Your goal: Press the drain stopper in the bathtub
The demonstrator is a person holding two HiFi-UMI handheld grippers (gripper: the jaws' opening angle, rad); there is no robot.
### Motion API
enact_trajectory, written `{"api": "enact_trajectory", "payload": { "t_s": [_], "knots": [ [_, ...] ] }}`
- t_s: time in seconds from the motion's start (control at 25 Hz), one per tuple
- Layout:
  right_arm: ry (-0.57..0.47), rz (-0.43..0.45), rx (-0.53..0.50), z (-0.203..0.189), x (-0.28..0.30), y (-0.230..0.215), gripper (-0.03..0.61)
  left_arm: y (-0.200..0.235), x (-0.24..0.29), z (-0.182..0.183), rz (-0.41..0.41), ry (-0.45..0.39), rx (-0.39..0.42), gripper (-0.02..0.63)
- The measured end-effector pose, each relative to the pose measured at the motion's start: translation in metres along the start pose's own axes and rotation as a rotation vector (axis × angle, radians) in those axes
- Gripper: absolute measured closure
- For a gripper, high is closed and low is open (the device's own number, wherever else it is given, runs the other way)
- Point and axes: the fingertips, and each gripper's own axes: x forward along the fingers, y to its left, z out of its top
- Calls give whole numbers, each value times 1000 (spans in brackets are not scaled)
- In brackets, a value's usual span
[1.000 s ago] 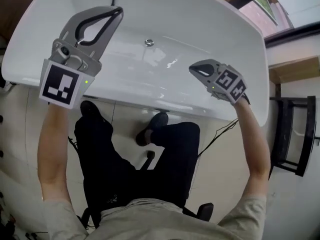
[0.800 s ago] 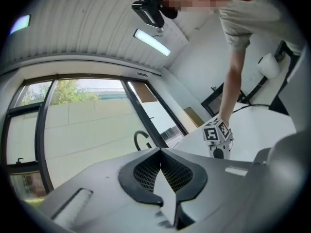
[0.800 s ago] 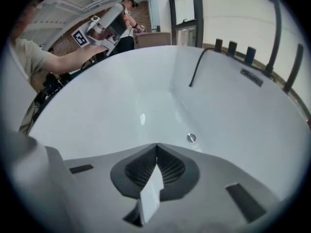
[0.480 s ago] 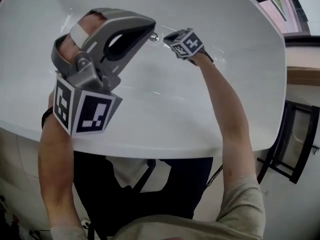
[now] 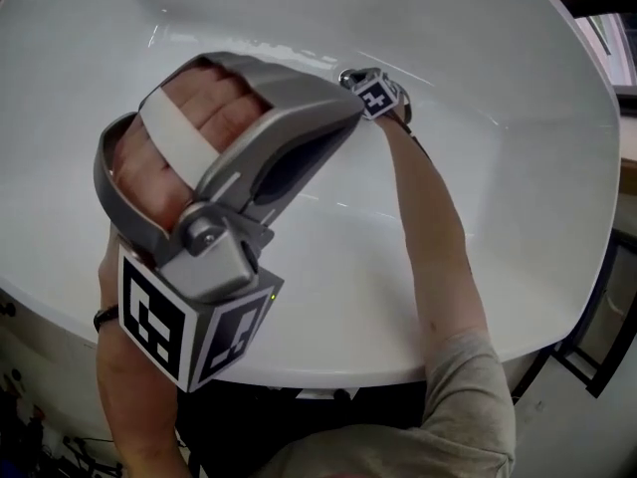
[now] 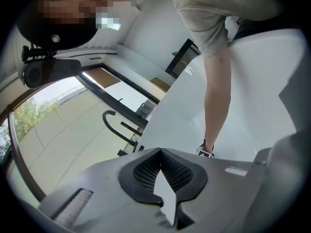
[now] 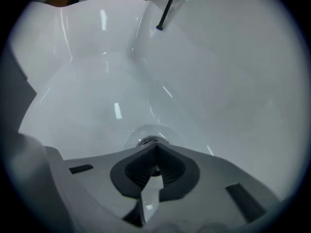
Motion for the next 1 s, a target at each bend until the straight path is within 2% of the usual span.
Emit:
{"api": "enact_trajectory", "payload": {
  "t_s": [0.16, 0.28, 0.32, 0.44, 0.52, 0.6, 0.68, 0.76, 0.88, 1.0],
  "knots": [
    [32, 2, -105, -14, 30, 4, 566, -5, 0, -2, -12, -15, 5, 606],
    [88, -72, -291, -1, 28, 7, 570, -9, 0, -3, -19, -28, 2, 606],
    [123, -66, -328, 2, 26, 11, 572, -11, 1, -4, -22, -29, -2, 606],
    [168, -25, -261, 16, -1, 12, 569, -20, 4, -7, -35, -19, -19, 606],
    [129, -40, -343, 37, -35, 23, 569, -21, 1, -8, -41, -23, -25, 606],
    [74, -47, -416, 61, -85, 37, 569, -18, -5, -10, -33, -28, -25, 606],
    [15, -59, -423, 72, -152, 37, 569, -12, -7, -13, -17, -35, -32, 606],
    [-73, -77, -380, 77, -226, 36, 569, -10, -6, -17, -12, -41, -46, 606],
    [-257, -108, -292, 86, -349, 52, 569, -11, -5, -27, -16, -41, -79, 606],
    [-426, -197, -279, 93, -480, 79, 569, -2, -2, -37, 10, -43, -118, 606]
  ]
}}
